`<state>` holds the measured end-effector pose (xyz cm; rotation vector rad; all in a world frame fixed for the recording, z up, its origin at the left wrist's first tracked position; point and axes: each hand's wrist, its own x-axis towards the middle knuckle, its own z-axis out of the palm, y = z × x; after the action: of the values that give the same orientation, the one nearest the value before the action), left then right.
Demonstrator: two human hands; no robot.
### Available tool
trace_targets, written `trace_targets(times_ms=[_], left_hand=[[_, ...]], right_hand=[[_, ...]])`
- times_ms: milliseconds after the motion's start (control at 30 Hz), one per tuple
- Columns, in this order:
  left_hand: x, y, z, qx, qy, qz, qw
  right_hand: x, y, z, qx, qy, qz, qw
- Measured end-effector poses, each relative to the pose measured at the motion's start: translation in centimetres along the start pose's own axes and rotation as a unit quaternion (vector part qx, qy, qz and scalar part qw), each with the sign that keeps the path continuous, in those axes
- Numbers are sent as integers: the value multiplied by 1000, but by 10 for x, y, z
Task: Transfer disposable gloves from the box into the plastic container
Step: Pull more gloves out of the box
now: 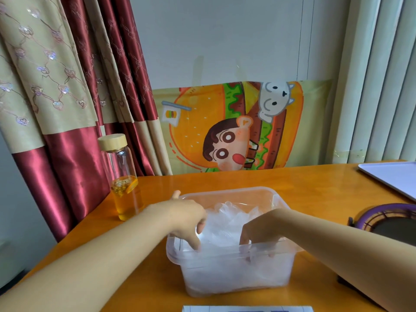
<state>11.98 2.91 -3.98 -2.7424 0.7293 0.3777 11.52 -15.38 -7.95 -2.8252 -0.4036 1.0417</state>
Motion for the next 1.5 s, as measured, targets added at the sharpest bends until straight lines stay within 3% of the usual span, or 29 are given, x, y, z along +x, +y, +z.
trace_targets(times_ms=[167, 300, 500, 567, 667, 800, 967, 1267, 1400, 1500], left_hand=[[-27, -36, -9, -179, 44, 28, 982], [-43, -44, -4, -215, 132, 24, 967], [-83, -15, 3, -263, 235, 49, 935], [-100, 2, 12, -281, 257, 67, 922], [-118, 26, 35, -317, 251, 90, 910], [-124, 53, 73, -331, 152, 92, 927], [-118, 68, 113, -291, 47, 97, 951], [-115, 73, 129, -336, 79, 82, 935], [-115, 74, 128, -340, 79, 85, 933], [-117, 76, 127, -361, 86, 83, 925]], right_hand=[[-8, -5, 0, -32, 30, -4, 999], [-29, -11, -10, -42, 141, -49, 988], [-85, -30, -18, -51, 362, -143, 920], [-108, -40, -2, -56, 388, -180, 902], [-136, -49, 37, -93, 324, -191, 922], [-130, -49, 94, -161, 174, -150, 960], [-106, -41, 123, -100, 218, -148, 959], [-86, -41, 144, -23, 315, -166, 934], [-96, -48, 136, 0, 299, -193, 935], [-104, -61, 124, -58, 285, -186, 939]])
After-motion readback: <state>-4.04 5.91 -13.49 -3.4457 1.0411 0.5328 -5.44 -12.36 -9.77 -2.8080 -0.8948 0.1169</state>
